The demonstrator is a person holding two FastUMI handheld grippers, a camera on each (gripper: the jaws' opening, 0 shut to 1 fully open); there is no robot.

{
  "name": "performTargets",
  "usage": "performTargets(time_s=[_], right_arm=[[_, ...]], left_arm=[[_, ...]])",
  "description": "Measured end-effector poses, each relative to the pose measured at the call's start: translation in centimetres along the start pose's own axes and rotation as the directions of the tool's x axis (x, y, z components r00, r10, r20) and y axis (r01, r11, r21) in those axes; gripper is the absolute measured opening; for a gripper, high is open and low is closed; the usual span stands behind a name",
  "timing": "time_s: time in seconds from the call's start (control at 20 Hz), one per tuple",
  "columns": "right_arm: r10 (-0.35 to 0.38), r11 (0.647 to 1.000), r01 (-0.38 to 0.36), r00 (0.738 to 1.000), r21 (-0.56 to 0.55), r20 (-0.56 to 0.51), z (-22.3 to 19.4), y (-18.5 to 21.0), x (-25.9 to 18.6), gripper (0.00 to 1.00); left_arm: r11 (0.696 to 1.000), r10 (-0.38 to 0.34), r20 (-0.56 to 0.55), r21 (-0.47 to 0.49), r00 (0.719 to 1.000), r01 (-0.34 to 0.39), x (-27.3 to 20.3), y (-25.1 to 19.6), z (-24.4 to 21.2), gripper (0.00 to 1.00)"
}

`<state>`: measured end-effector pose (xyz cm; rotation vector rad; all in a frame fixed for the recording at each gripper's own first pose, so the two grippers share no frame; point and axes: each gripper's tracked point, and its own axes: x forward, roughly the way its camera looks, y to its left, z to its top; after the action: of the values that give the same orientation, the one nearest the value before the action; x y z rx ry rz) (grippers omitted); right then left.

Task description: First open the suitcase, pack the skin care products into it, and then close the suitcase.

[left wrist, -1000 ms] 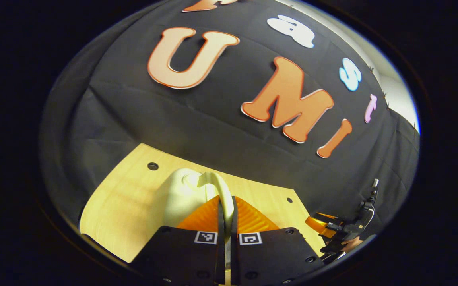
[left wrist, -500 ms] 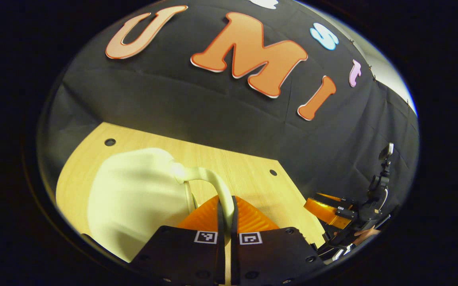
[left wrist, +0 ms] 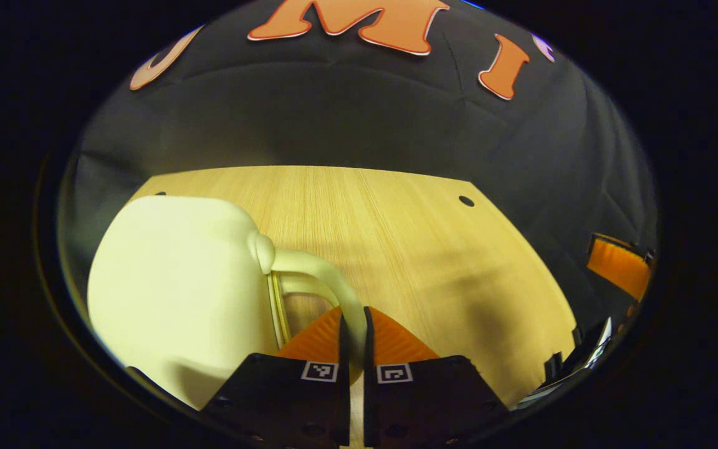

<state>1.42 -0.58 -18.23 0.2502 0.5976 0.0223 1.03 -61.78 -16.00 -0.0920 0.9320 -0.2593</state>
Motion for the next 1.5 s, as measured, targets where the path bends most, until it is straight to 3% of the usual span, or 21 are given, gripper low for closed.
performTargets(time_s=[0.15, 0.2, 0.3, 0.35, 0.4, 0.45, 0.6, 0.65, 0.75, 0.9, 0.95, 1.1, 1.25, 1.35, 1.45, 1.5], right_arm=[[0.003, 1.0, -0.003, 1.0, -0.002, 0.01, 0.3, -0.2, -0.2, 0.88], [0.0, 1.0, 0.0, 1.0, -0.004, 0.011, 0.4, -0.2, -0.1, 0.88], [-0.001, 1.0, 0.001, 1.0, -0.006, 0.03, 0.9, -0.4, -0.3, 0.88], [-0.003, 1.0, 0.003, 0.999, -0.008, 0.043, 1.4, -0.4, -0.4, 0.88], [-0.001, 1.0, 0.002, 0.998, -0.011, 0.058, 1.8, -0.3, -0.6, 0.88], [-0.007, 1.0, 0.009, 0.995, -0.016, 0.099, 2.8, -0.4, -1.0, 0.88], [-0.01, 0.997, 0.029, 0.969, -0.073, 0.245, 6.9, 0.2, -2.7, 0.88], [-0.006, 0.994, 0.036, 0.958, -0.1, 0.286, 8.1, 0.5, -3.5, 0.88], [0.006, 0.993, 0.033, 0.941, -0.109, 0.34, 10.2, 1.5, -4.6, 0.88], [0.014, 0.995, 0.032, 0.903, -0.099, 0.429, 13.0, 2.4, -6.5, 0.88], [0.012, 0.994, 0.038, 0.892, -0.1, 0.452, 13.5, 2.5, -6.9, 0.88], [0.003, 0.989, 0.07, 0.865, -0.126, 0.502, 13.8, 3.0, -7.7, 0.88], [0.022, 0.988, 0.058, 0.868, -0.145, 0.496, 12.9, 4.2, -7.9, 0.88], [0.018, 0.987, 0.064, 0.864, -0.146, 0.503, 12.7, 4.6, -8.3, 0.88], [0.031, 0.988, 0.057, 0.838, -0.145, 0.544, 13.3, 4.8, -9.2, 0.88], [0.025, 0.987, 0.067, 0.83, -0.144, 0.558, 13.4, 4.5, -9.4, 0.88]], left_arm=[[0.999, 0.008, 0.01, 0.034, 1.0, -0.008, -0.5, -1.3, 0.8, 0.24], [0.999, 0.005, 0.006, 0.04, 1.0, -0.005, -0.8, -1.9, 0.7, 0.5], [0.996, 0.011, 0.046, 0.09, 0.999, -0.015, -2.7, -1.9, 1.7, 0.68], [0.992, 0.028, 0.091, 0.121, 0.995, -0.039, -3.8, -1.8, 3.1, 0.84], [0.988, 0.045, 0.128, 0.141, 0.991, -0.064, -4.6, -2.0, 4.1, 0.89], [0.984, 0.061, 0.18, 0.152, 0.982, -0.089, -5.7, -2.4, 5.4, 0.9], [0.982, 0.051, 0.411, 0.143, 0.91, -0.12, -11.5, -5.7, 12.4, 0.97], [0.983, 0.029, 0.484, 0.145, 0.875, -0.113, -13.5, -7.2, 14.3, 0.97], [0.983, 0.016, 0.557, 0.142, 0.83, -0.114, -15.9, -8.1, 16.0, 0.97], [0.987, 0.016, 0.695, 0.106, 0.719, -0.124, -19.3, -7.7, 18.4, 0.96], [0.987, 0.013, 0.712, 0.104, 0.702, -0.123, -19.5, -7.6, 18.5, 0.96], [0.989, 0.034, 0.74, 0.07, 0.672, -0.127, -20.4, -6.9, 18.1, 0.96], [0.981, 0.064, 0.748, 0.074, 0.661, -0.179, -21.8, -5.1, 17.4, 0.95], [0.981, 0.048, 0.755, 0.088, 0.654, -0.174, -22.2, -5.3, 16.9, 0.96], [0.981, 0.047, 0.785, 0.079, 0.617, -0.175, -23.6, -5.2, 17.3, 0.95], [0.98, 0.051, 0.788, 0.079, 0.614, -0.182, -23.8, -5.1, 17.3, 0.96]])
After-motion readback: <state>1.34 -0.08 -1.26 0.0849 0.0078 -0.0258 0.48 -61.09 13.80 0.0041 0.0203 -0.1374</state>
